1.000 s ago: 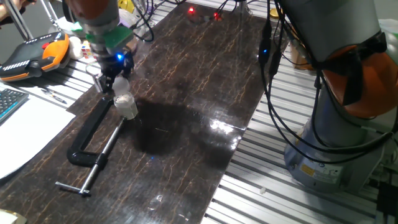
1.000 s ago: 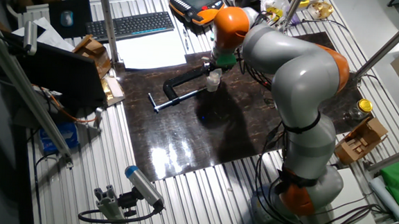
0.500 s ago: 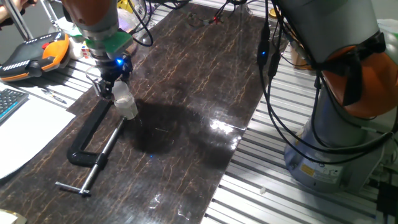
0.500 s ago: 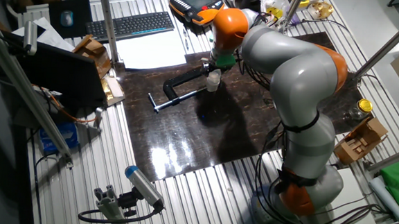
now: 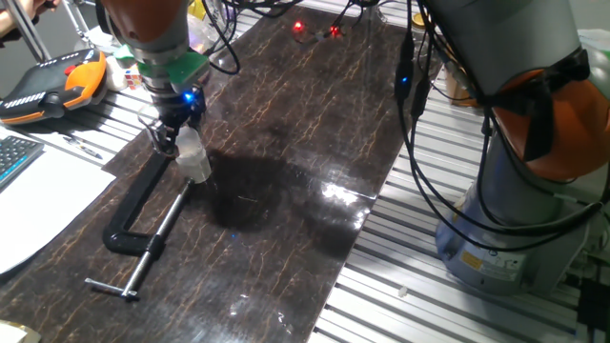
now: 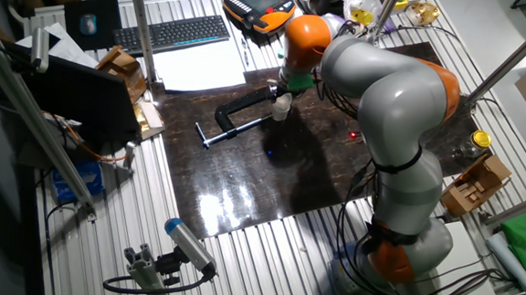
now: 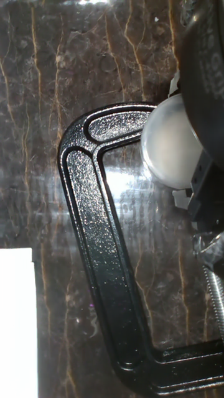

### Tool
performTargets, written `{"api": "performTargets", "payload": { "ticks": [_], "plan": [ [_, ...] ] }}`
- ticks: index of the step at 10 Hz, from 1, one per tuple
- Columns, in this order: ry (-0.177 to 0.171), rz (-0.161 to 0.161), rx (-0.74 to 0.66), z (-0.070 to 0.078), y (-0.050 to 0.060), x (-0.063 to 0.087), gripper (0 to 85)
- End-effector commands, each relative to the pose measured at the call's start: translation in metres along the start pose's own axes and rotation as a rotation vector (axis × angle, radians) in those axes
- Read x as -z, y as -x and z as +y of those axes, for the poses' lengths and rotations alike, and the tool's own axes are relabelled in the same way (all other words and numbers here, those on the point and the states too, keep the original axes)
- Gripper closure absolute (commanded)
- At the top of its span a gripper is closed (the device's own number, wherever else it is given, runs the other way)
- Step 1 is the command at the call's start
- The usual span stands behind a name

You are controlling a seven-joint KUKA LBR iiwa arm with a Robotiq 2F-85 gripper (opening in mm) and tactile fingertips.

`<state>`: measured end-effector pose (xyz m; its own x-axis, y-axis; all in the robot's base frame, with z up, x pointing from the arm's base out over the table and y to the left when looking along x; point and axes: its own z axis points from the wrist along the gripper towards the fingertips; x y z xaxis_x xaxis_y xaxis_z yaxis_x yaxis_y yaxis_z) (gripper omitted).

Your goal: Screw the lid onto the jar

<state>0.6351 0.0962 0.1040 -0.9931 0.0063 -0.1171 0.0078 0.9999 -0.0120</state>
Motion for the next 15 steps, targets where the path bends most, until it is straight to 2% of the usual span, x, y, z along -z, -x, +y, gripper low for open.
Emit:
{"api": "performTargets", "payload": {
  "ticks": [1, 8, 11, 15],
  "plan": [
    [0.004, -0.004, 0.000, 0.000, -0.001, -0.001, 15.3],
    [0.008, 0.011, -0.071, 0.000, -0.002, -0.005, 15.7],
    [0.001, 0.003, -0.107, -0.001, -0.003, -0.006, 15.7],
    [0.016, -0.002, -0.130, -0.002, -0.006, -0.012, 15.7]
  ]
}}
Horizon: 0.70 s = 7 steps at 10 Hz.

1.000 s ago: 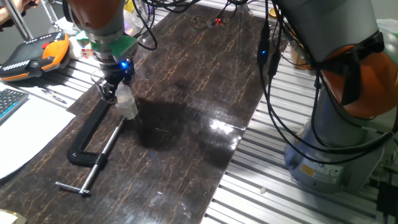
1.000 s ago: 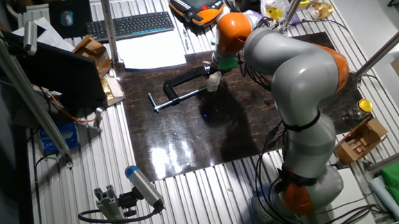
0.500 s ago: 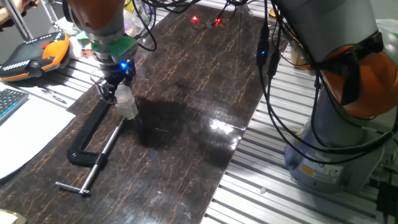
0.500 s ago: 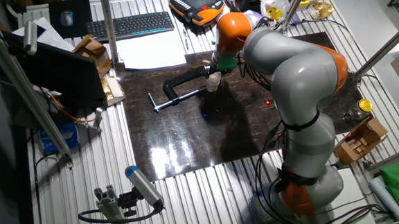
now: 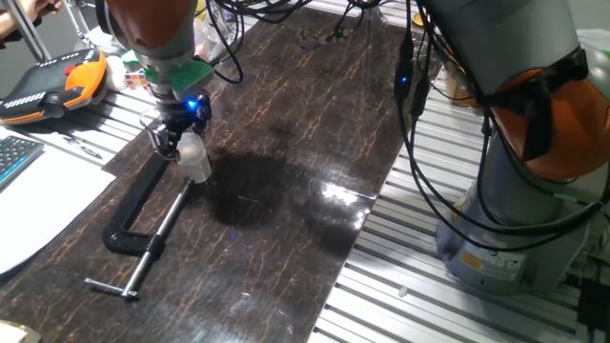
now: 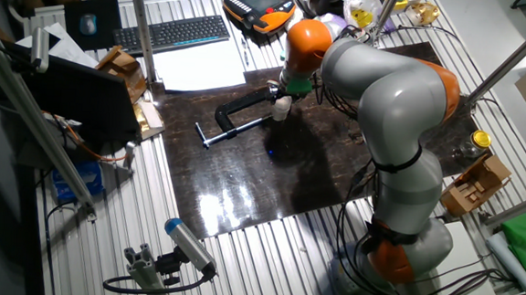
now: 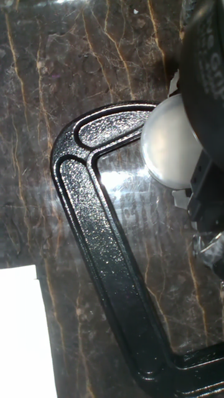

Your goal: Screw the lid onto the jar

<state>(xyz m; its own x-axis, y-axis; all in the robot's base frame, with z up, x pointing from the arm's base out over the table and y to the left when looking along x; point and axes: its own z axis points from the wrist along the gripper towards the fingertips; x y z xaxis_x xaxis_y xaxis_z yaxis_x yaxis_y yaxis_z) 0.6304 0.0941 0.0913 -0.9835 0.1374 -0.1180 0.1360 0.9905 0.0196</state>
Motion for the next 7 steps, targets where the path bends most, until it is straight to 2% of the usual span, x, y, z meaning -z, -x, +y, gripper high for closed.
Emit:
{"api": "performTargets", "payload": {
  "ticks": [1, 7],
  "plan": [
    [0.000, 0.000, -0.005, 0.0001, 0.0000, 0.0002, 15.7],
    [0.005, -0.009, -0.019, 0.0005, -0.0007, 0.0015, 13.7]
  ]
}}
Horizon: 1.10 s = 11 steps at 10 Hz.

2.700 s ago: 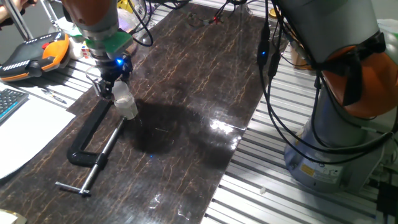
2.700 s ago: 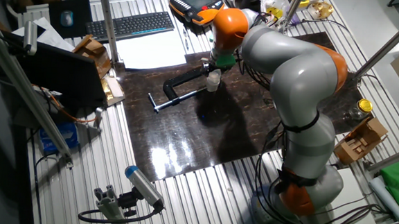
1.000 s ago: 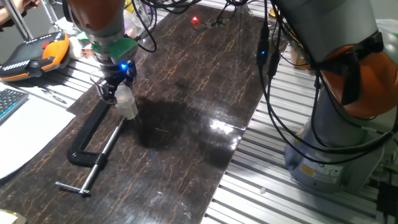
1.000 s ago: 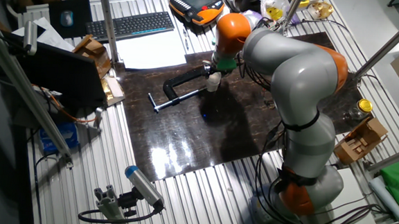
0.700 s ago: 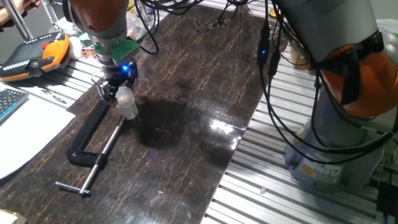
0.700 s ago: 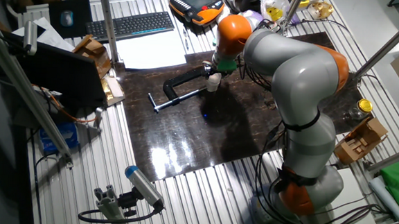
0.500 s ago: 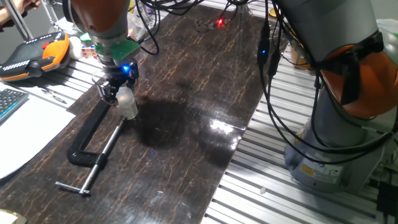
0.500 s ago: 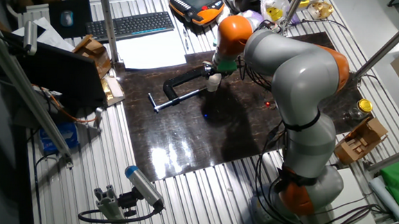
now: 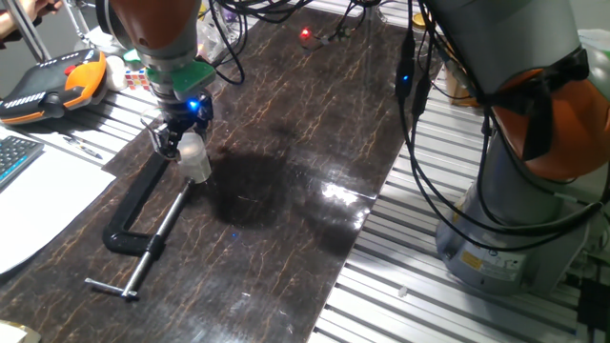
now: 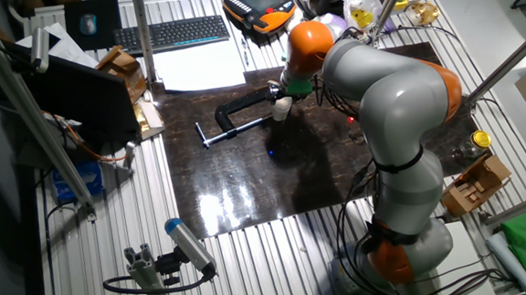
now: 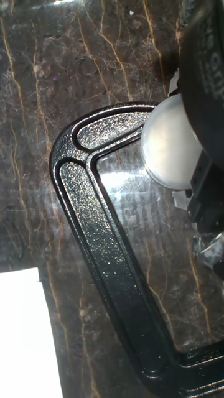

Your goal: Screw the lid onto the jar

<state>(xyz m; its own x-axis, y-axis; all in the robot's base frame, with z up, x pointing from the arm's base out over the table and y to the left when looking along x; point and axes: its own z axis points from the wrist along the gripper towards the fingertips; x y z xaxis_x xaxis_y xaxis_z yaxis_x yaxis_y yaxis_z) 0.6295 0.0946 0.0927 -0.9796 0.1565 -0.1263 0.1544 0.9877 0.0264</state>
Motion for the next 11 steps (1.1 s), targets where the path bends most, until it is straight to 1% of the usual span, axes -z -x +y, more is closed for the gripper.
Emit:
{"api": "performTargets", "payload": {
  "ticks": [1, 5, 11],
  "plan": [
    [0.000, 0.000, 0.000, 0.0002, -0.0001, -0.0001, 13.0],
    [0.001, -0.003, -0.001, 0.0005, -0.0002, -0.0004, 12.7],
    [-0.001, -0.005, -0.009, 0.0006, -0.0004, -0.0004, 7.7]
  ]
}}
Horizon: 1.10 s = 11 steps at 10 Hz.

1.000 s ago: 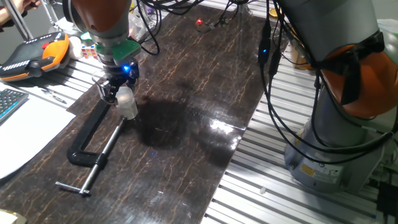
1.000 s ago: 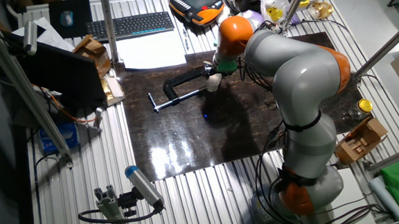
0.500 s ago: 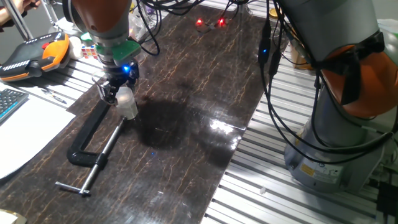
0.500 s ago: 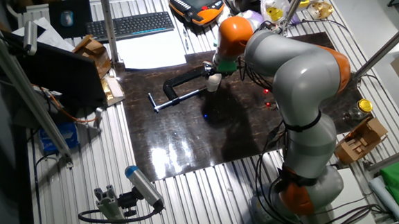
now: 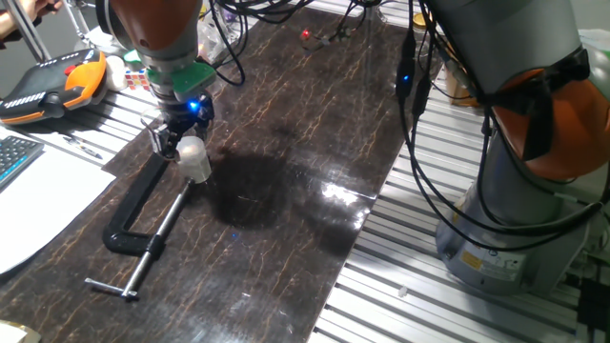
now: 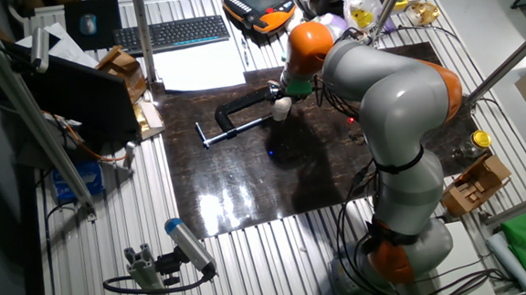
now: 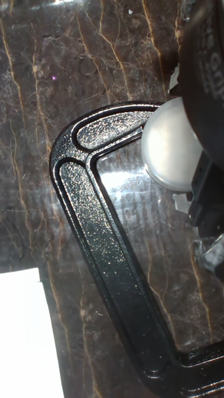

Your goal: Screw the lid onto the jar

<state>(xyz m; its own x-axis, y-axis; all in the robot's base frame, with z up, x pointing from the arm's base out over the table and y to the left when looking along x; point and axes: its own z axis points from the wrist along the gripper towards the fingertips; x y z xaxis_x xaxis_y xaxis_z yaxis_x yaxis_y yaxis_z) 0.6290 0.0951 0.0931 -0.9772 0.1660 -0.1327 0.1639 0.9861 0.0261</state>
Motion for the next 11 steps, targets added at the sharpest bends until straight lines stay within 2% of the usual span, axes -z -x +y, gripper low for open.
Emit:
{"api": "performTargets", "payload": {
  "ticks": [1, 3, 6, 11],
  "plan": [
    [-0.007, -0.004, 0.001, 0.000, 0.000, 0.002, 7.3],
    [-0.015, -0.005, -0.001, -0.001, -0.001, 0.010, 6.7],
    [-0.031, 0.001, 0.008, -0.003, -0.003, 0.021, 10.0],
    [-0.034, 0.001, 0.012, -0.008, -0.004, 0.018, 11.0]
  ]
}}
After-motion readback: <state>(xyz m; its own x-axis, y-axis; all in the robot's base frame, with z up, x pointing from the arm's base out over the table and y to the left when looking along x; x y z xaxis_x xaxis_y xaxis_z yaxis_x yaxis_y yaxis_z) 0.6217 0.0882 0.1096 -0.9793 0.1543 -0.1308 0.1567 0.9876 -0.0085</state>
